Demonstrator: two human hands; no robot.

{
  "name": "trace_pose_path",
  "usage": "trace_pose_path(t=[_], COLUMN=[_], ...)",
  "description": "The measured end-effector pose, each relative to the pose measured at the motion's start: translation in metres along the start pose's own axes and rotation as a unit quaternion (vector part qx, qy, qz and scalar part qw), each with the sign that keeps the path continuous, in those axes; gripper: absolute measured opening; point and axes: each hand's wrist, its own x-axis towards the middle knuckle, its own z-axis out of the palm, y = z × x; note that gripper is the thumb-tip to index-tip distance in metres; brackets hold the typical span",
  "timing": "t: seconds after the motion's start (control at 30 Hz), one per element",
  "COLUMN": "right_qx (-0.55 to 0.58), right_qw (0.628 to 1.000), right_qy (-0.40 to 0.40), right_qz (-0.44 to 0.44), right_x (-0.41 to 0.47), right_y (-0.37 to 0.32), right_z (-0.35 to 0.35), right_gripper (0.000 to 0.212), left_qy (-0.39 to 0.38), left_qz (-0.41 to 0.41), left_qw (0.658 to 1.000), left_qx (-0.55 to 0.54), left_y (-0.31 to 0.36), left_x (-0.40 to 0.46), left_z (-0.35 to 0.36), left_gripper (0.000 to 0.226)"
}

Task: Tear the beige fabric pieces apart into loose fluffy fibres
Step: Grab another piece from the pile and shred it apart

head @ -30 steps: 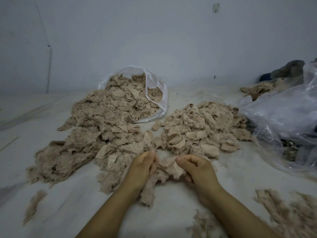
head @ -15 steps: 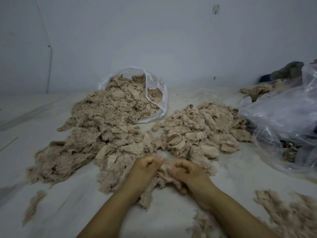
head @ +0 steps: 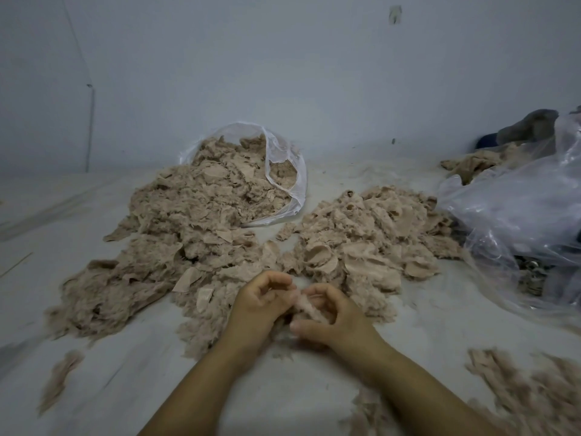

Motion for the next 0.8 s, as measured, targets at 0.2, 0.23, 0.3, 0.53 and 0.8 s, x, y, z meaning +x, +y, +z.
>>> trace_pose_path(t=[0.2, 0.23, 0.3, 0.53, 0.8], right_qx=[0.053, 0.06, 0.069, 0.1, 0.23], right_qw=[0.997, 0.996, 0.995, 0.981, 0.972], right_qy=[0.047, 0.046, 0.048, 0.14, -0.052], right_qz=[-0.044, -0.043, -0.047, -0.095, 0.018], right_x=[-0.001, -0.001, -0.002, 0.003, 0.002], right_y=[-0.001, -0.002, -0.002, 0.002, -0.001], right_z=[0.001, 0.001, 0.001, -0.005, -0.02], right_gripper=[0.016, 0.017, 0.013, 0.015, 0.02], left_qy=[-0.035, -0.052, -0.07, -0.071, 0.002], left_qz=[0.047, 0.052, 0.054, 0.074, 0.035], left_qw=[0.984, 0.971, 0.956, 0.932, 0.977], left_qx=[0.166, 0.226, 0.28, 0.349, 0.209], left_y=[0.002, 0.0, -0.004, -0.01, -0.009], left_x=[0.0, 0.0, -0.001, 0.006, 0.01], left_z=[-0.004, -0.005, -0.005, -0.009, -0.014], left_gripper=[0.025, 0.029, 0.029, 0.032, 0.017])
